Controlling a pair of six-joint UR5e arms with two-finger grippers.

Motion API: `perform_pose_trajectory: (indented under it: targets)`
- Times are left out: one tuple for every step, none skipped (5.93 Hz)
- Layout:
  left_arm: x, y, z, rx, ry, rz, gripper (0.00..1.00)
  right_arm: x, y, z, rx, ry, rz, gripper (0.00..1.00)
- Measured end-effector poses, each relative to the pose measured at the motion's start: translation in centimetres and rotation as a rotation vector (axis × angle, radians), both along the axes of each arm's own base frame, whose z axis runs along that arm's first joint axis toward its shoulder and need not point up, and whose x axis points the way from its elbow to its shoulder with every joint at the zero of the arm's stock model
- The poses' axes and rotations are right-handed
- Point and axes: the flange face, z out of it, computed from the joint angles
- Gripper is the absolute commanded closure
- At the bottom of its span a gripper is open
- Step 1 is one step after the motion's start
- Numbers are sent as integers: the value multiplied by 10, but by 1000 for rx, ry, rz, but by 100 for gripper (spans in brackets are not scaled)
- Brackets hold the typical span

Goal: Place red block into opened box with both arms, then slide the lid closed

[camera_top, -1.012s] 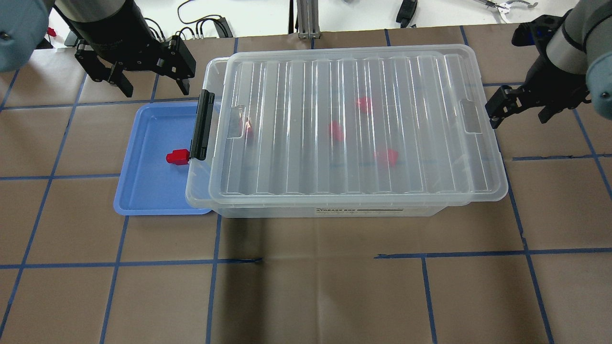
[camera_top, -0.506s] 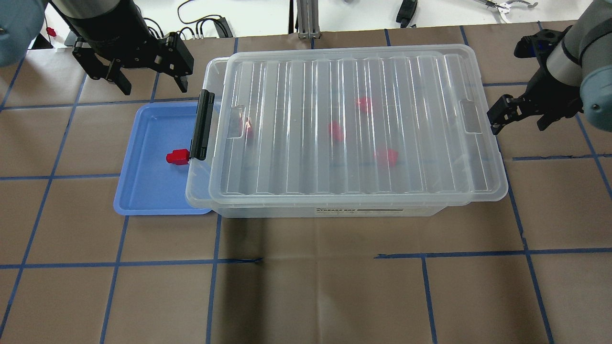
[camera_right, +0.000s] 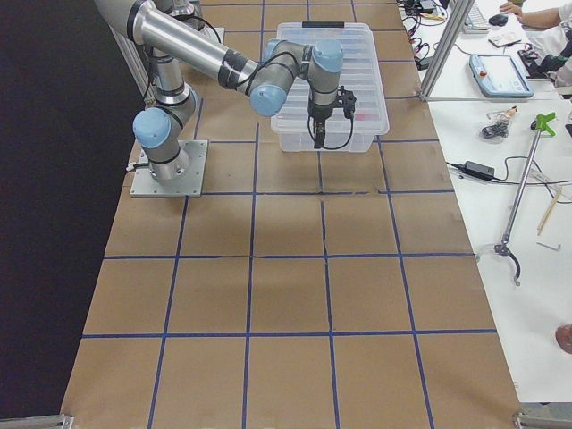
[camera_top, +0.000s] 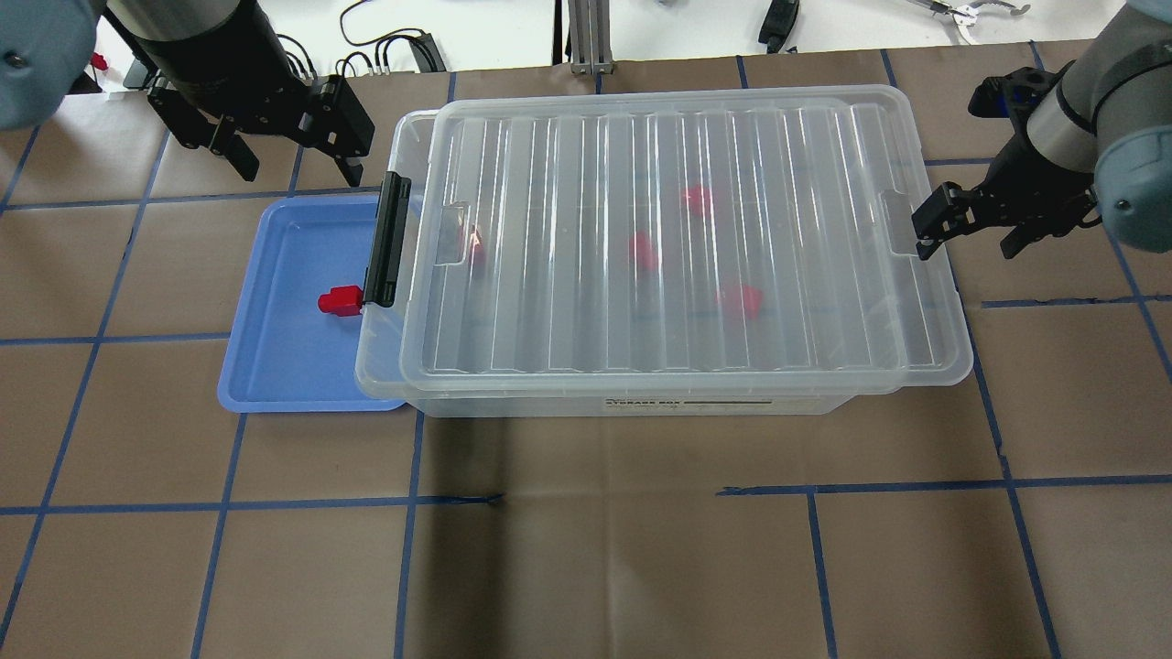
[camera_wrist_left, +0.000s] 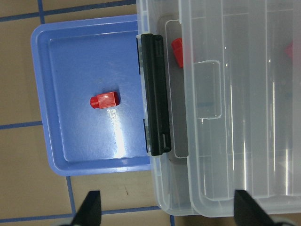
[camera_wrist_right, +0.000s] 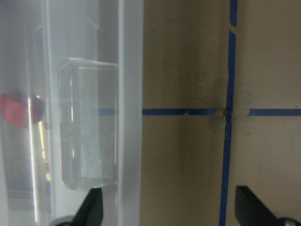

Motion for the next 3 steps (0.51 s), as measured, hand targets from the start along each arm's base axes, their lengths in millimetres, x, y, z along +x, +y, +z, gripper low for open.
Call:
perform_pose_trajectory:
  targets:
    - [0, 1, -5, 13, 0, -90, 2, -4, -4, -4, -6, 22, 44, 0]
    - [1, 1, -9, 21, 1, -189, 3, -12, -8, -6, -18, 70, 88, 0]
    - [7, 1, -9, 24, 6, -269, 2, -19, -10, -4, -32, 123, 128, 0]
